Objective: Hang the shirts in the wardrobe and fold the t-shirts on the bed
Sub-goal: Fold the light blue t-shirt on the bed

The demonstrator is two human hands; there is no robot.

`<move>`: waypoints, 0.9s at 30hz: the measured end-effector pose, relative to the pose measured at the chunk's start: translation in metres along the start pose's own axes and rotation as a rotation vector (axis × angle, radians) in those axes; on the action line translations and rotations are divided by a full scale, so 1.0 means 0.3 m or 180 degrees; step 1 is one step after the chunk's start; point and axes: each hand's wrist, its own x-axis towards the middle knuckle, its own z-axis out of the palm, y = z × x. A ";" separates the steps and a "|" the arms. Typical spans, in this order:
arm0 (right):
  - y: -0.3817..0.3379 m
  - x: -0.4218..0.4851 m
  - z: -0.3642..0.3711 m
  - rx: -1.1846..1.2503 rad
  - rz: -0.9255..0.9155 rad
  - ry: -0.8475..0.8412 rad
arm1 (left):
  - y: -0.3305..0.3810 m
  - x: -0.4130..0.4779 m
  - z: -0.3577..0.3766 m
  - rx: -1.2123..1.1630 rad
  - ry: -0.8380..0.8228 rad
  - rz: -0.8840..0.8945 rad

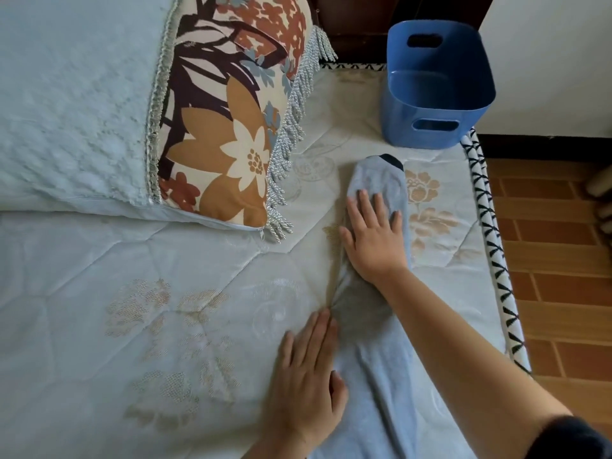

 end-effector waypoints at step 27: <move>-0.099 -0.947 0.090 -0.0153 0.0512 -0.0759 | -0.014 -0.282 -0.031 0.0098 -0.0345 0.0088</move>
